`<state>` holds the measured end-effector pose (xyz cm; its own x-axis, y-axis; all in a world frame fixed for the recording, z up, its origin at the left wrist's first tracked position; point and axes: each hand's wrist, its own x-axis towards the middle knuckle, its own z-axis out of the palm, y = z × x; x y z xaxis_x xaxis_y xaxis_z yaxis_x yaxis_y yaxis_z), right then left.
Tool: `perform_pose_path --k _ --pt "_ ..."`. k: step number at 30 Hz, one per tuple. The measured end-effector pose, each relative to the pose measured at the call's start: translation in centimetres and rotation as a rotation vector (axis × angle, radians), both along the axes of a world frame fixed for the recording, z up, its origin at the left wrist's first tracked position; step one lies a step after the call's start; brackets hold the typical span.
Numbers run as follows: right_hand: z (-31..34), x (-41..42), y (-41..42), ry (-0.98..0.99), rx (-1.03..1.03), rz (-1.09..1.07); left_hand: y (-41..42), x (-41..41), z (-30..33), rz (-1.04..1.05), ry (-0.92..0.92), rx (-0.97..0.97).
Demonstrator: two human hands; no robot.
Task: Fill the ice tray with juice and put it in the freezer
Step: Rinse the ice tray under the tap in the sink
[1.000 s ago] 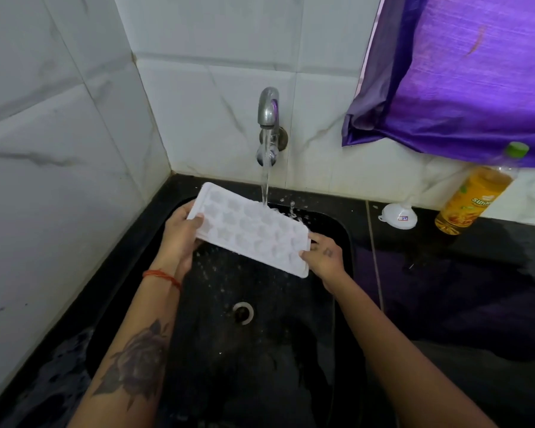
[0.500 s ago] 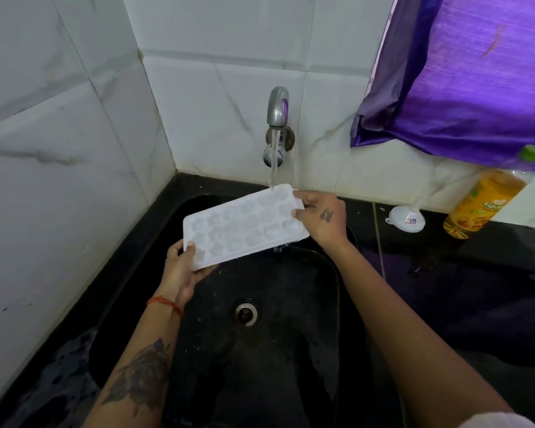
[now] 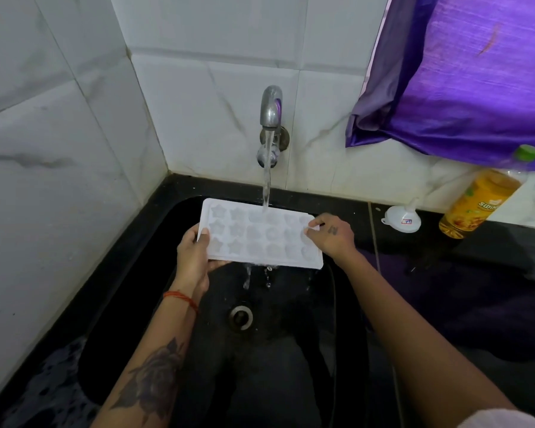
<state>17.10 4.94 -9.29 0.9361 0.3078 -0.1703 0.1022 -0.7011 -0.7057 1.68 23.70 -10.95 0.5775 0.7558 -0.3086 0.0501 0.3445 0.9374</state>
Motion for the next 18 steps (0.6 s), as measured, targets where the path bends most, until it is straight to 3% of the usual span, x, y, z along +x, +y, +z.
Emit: perform_pose_path --k 4,8,10,14,18 --pt "3.5 1.1 4.9 -0.149 0.069 0.067 0.4 -0.9 -0.6 0.049 -0.001 -0.016" --pt "7.7 2.6 11.1 0.181 0.329 -0.019 0.4 -1.3 -1.1 0.041 0.008 -0.037" --pt "9.1 3.5 13.2 0.319 0.364 -0.049 0.3 -1.5 -1.4 0.033 0.013 -0.042" --pt "8.7 5.0 14.4 0.220 0.277 -0.040 0.3 -1.6 -2.0 0.026 -0.003 -0.055" --pt "7.7 5.8 14.4 0.388 0.529 -0.088 0.4 -1.7 -2.5 0.048 -0.013 -0.100"
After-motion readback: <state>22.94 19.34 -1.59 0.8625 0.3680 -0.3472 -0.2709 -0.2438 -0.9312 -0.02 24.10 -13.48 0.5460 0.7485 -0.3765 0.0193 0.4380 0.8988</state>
